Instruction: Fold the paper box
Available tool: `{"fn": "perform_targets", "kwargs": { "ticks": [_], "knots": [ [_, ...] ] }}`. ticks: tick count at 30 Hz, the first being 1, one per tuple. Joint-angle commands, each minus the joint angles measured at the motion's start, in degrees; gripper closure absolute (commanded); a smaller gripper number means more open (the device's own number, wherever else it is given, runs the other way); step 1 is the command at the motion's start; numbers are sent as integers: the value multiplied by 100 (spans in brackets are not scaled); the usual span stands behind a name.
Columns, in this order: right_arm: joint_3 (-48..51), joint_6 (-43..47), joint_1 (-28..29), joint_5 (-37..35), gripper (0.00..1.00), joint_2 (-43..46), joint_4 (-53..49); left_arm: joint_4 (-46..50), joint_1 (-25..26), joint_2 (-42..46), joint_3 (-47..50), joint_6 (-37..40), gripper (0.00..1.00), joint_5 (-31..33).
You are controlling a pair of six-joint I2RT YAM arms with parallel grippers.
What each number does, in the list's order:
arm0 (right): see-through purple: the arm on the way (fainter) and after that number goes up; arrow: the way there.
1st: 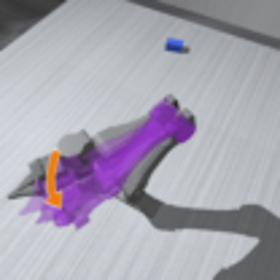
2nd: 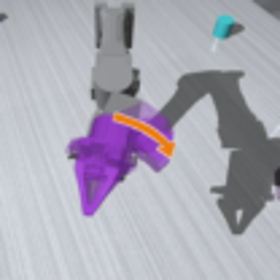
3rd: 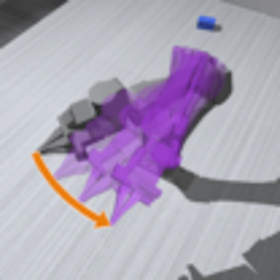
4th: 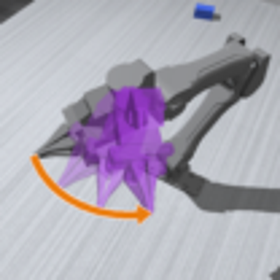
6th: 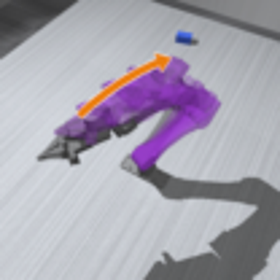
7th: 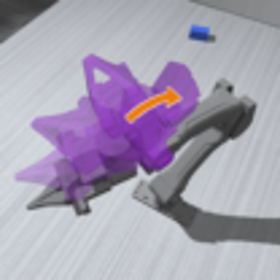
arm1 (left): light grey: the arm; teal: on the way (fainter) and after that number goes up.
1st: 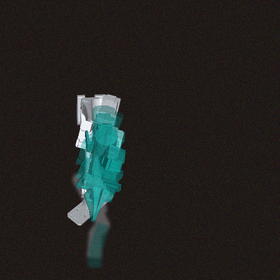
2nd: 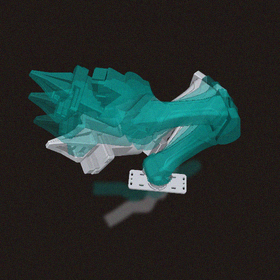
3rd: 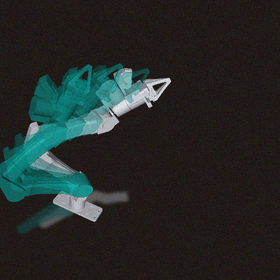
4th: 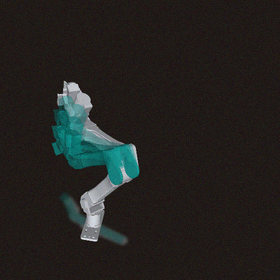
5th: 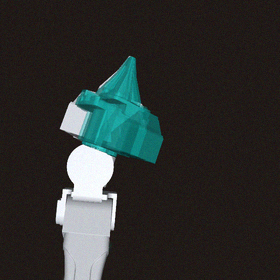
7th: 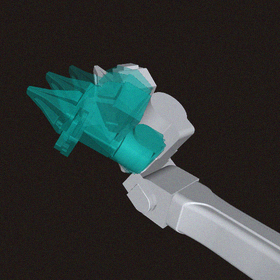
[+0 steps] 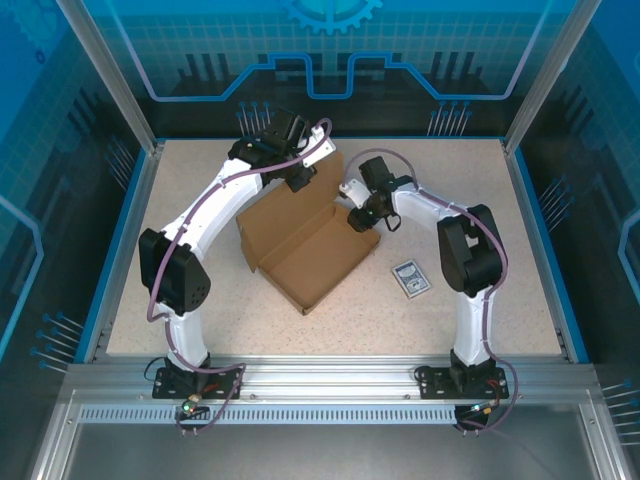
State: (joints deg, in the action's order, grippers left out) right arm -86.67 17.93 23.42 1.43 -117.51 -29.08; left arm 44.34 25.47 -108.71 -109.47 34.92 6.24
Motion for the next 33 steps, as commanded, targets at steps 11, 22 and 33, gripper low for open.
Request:
{"fn": "perform_targets", "kwargs": {
  "ticks": [11,22,33],
  "knots": [
    [-320,506,220,-442,74,-374,-142,-26,26,49,-52,50,80,75],
    [-82,562,259,-897,80,-424,38,-59,25,42,-16,77,81,123],
    [121,545,356,-1704,85,-475,173,-105,20,60,33,77,81,141]
  ]
}}
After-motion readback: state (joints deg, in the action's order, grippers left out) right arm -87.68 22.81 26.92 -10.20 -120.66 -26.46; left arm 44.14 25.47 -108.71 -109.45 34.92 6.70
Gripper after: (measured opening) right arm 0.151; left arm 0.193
